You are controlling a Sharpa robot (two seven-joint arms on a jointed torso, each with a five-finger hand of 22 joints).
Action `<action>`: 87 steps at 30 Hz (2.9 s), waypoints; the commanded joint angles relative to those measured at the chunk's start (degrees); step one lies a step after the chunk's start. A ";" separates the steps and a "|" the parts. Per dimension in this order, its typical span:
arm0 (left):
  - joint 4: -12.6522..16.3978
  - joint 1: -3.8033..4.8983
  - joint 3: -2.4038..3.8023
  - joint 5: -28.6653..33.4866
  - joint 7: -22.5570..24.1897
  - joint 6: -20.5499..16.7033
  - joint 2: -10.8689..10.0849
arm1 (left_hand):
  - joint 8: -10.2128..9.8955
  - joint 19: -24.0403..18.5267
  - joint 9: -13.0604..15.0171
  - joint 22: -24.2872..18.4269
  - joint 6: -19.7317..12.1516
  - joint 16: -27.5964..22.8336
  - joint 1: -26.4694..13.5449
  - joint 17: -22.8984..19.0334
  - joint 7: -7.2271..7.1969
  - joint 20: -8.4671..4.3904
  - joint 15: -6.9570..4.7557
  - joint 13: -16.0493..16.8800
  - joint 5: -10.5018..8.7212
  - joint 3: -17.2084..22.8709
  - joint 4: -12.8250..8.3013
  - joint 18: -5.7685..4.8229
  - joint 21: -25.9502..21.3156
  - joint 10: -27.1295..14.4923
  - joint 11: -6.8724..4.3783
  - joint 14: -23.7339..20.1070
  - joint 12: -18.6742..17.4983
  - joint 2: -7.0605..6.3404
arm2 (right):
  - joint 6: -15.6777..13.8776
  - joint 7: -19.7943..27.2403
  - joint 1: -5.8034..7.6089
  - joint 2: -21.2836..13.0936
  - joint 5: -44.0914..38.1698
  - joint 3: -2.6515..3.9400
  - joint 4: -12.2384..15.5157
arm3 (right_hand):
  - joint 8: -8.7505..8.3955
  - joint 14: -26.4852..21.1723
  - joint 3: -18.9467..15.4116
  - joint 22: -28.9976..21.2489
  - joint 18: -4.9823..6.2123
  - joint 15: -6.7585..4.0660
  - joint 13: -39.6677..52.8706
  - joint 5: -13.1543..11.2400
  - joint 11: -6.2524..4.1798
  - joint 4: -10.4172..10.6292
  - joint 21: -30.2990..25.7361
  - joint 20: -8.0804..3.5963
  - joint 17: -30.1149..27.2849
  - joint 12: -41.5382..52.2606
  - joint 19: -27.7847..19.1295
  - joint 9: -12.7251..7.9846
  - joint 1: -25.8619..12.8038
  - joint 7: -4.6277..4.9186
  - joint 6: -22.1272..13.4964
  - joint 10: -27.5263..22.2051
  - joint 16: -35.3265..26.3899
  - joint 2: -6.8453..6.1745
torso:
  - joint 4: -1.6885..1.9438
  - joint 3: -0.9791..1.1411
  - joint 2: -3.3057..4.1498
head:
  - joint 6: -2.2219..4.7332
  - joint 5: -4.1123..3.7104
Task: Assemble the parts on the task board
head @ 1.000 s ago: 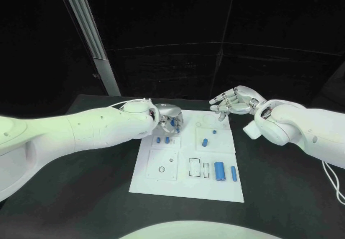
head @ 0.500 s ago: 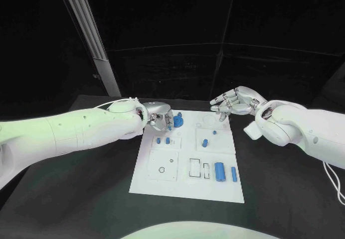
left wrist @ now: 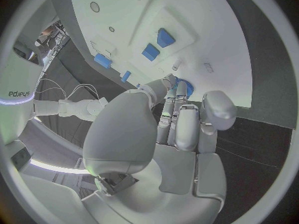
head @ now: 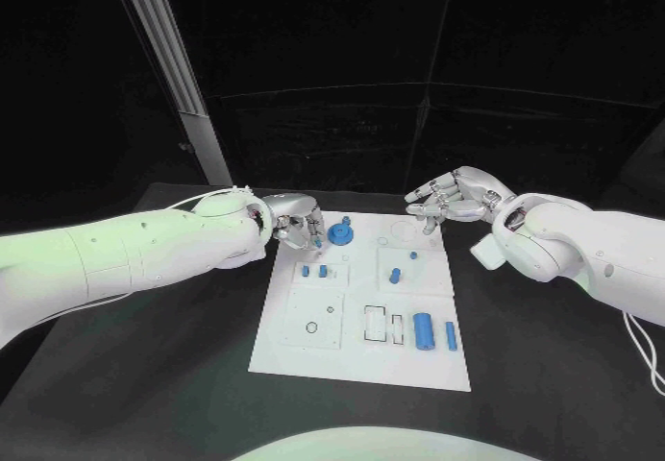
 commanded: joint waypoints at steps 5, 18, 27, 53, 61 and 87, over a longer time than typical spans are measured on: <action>-0.32 0.12 0.09 1.14 -0.95 3.41 0.25 | -0.33 0.19 0.03 0.07 0.55 0.31 -0.45 -0.20 -0.08 -0.05 -0.05 0.10 0.03 0.37 -0.12 -0.74 0.28 0.79 -0.03 1.27 -0.29 -0.39 | -0.03 0.56 0.06 0.02 0.01 0.03 0.04 | 0.26 -0.37 0.07 0.08 0.08 -0.17 0.09 0.33 -0.04 0.30 0.10 0.15 0.06 0.38 -0.34 0.08 0.01 0.02 -0.41 -0.29 0.24 0.34 | -0.15 0.10 0.01 | -0.09 0.15; -1.69 0.03 0.03 0.06 -1.60 5.63 1.38 | -0.33 0.13 0.07 0.10 0.93 0.31 -0.56 -0.30 -0.17 -0.08 -0.12 0.16 0.03 0.42 -0.22 -0.71 0.26 1.28 -0.14 1.23 -0.35 -0.35 | -0.04 0.58 0.05 0.11 0.01 0.03 0.05 | 0.26 -0.37 0.07 0.08 0.08 -0.17 0.09 0.33 -0.04 0.30 0.10 0.15 0.06 0.38 -0.34 0.08 0.01 0.02 -0.41 -0.29 0.24 0.34 | -0.12 0.05 0.04 | -0.28 0.08; -2.32 -0.11 0.00 0.00 -1.50 5.75 2.06 | -0.34 0.13 0.07 0.12 0.97 0.31 -0.60 -0.32 -0.18 -0.09 -0.13 0.17 0.03 0.40 -0.22 -0.72 0.28 1.32 -0.15 1.23 -0.36 -0.38 | 0.00 0.60 0.05 0.15 0.01 0.03 0.04 | 0.26 -0.37 0.07 0.08 0.08 -0.17 0.09 0.33 -0.04 0.30 0.10 0.15 0.06 0.38 -0.34 0.08 0.01 0.02 -0.41 -0.29 0.24 0.34 | -0.08 0.07 0.00 | -0.42 0.10; -2.81 -0.15 -0.03 0.00 -3.11 7.53 2.83 | -1.04 -0.17 -0.12 -0.13 0.52 0.09 -1.59 -1.01 -0.11 -0.06 -0.04 0.06 0.01 -0.10 -0.08 -0.65 -0.04 0.98 0.01 1.05 -1.22 -0.81 | 0.11 0.59 0.05 0.27 0.01 0.03 -0.03 | 0.34 -0.42 -0.02 0.14 0.09 -0.16 0.21 0.38 -0.04 0.46 0.13 0.17 0.08 0.48 -0.37 0.09 -0.01 0.02 -0.40 -0.32 0.38 0.42 | -0.08 0.07 0.06 | -0.50 0.03; -2.93 -0.15 -0.04 0.00 -4.07 8.66 2.96 | -1.83 -0.49 -0.30 -0.48 -0.25 -0.03 -2.02 -1.42 0.11 0.11 0.19 -0.01 0.01 -0.30 -0.07 -0.58 -0.46 0.21 0.31 0.92 -2.08 -1.00 | 0.15 0.58 0.05 0.26 0.01 0.03 -0.02 | 0.34 -0.42 -0.02 0.14 0.09 -0.16 0.21 0.38 -0.04 0.46 0.13 0.17 0.08 0.48 -0.37 0.09 -0.01 0.02 -0.40 -0.32 0.38 0.42 | -0.06 0.02 0.01 | -0.61 -0.01; -2.48 -0.14 -0.02 1.95 -3.03 5.49 0.97 | -6.75 -1.29 -0.49 -1.33 -6.40 -0.38 -3.00 -2.95 0.89 0.90 0.96 -0.02 0.03 -1.35 -0.16 -0.31 -1.65 -3.83 1.25 0.52 -4.27 -2.42 | 0.27 -0.92 0.04 0.05 -5.14 0.03 -1.74 | 0.88 -2.60 0.54 0.48 0.07 0.11 -0.75 -1.30 0.25 -0.43 0.38 0.23 -0.53 -1.30 -0.37 0.20 2.14 -0.13 0.30 -3.95 -0.53 0.41 | -0.02 -0.05 -0.02 | -0.40 -0.06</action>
